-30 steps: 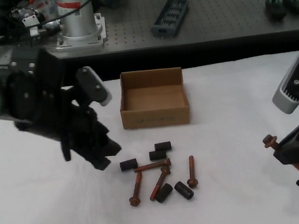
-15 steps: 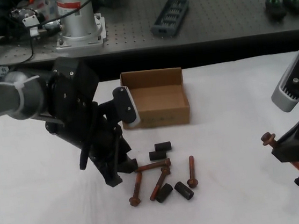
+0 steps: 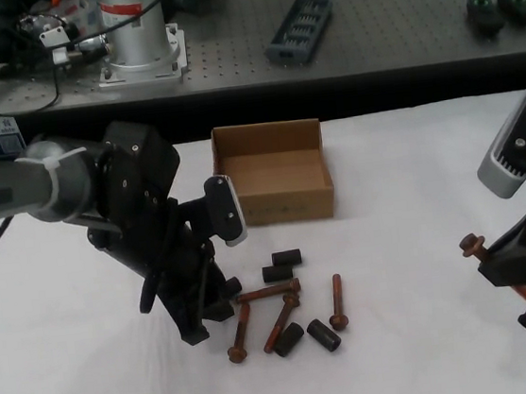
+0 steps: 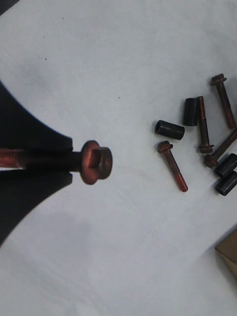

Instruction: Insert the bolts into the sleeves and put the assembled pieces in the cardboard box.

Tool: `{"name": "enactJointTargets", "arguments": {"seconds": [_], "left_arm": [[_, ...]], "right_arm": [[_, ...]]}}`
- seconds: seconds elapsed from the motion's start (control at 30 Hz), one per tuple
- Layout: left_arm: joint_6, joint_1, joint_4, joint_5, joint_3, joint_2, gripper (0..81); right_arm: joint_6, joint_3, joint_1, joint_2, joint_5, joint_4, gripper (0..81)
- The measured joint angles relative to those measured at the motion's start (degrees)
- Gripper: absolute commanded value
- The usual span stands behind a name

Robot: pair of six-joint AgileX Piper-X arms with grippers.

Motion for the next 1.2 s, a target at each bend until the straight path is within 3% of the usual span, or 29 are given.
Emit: {"name": "enactJointTargets", "arguments": {"seconds": [0.43,0.77,1.2], "left_arm": [[0.8,0.1,-2.9,-0.4,0.0,1.2,33.9],[0.8,-0.2,-2.7,-3.4,-0.1,1.2,2.0],[-2.5,-0.8,-1.1,-10.9,0.0,-1.9,0.6]], "right_arm": [[0.0,0.0,-0.8,0.0,0.0,0.0,2.0],[0.0,0.0,-2.0,0.0,-0.1,0.0,2.0],[0.0,0.0,-2.0,0.0,-0.1,0.0,2.0]]}}
